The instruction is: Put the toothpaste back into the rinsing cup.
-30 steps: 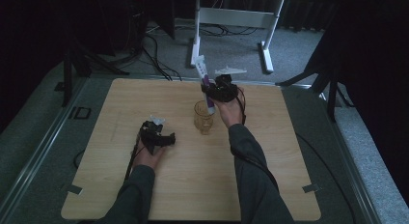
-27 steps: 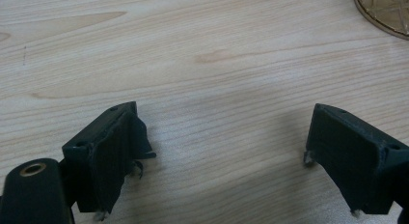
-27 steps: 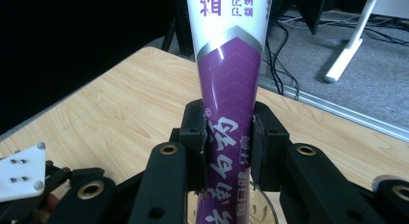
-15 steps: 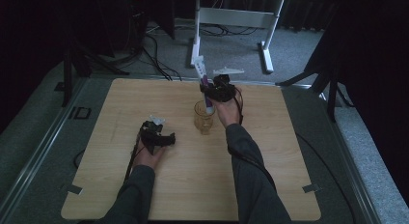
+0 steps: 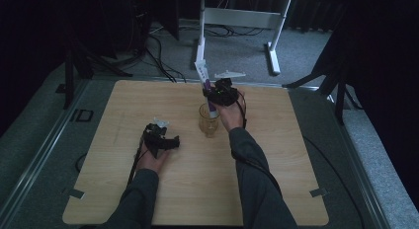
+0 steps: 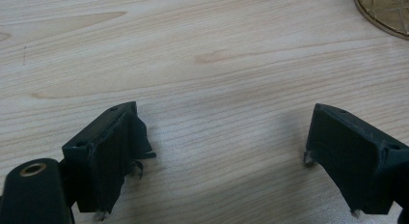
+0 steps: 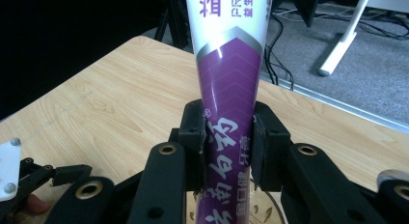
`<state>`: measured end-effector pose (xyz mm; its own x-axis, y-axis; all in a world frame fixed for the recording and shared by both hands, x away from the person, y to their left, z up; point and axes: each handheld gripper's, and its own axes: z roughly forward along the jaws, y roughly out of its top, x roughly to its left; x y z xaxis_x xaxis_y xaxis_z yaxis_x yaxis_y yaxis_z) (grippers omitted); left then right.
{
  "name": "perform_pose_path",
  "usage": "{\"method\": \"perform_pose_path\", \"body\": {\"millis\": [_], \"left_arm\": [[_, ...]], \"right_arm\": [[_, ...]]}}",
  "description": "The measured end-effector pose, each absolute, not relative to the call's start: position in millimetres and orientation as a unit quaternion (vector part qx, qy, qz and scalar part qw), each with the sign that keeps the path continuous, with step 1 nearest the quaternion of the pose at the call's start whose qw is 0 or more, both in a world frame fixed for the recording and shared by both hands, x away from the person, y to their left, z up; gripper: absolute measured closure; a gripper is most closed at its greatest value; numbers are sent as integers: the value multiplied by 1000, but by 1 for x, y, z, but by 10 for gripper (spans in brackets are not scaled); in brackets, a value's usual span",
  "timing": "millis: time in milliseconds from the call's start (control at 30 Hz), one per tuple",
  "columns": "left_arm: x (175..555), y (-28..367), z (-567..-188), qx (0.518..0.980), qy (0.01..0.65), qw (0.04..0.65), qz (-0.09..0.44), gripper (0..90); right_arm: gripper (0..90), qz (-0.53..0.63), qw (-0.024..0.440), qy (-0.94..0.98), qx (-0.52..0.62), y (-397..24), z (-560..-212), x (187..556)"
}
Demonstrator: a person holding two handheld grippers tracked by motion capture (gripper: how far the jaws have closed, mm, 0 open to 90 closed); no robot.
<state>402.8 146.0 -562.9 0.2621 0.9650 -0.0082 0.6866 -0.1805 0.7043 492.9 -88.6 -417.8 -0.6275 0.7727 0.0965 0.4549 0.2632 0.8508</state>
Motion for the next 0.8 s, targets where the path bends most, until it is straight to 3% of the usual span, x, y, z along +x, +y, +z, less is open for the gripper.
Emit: {"method": "perform_pose_path", "body": {"millis": [800], "left_arm": [[403, 146, -563, 734, 563, 305, 229, 118]], "right_arm": [[700, 454, 186, 778, 393, -86, -423, 493]]}}
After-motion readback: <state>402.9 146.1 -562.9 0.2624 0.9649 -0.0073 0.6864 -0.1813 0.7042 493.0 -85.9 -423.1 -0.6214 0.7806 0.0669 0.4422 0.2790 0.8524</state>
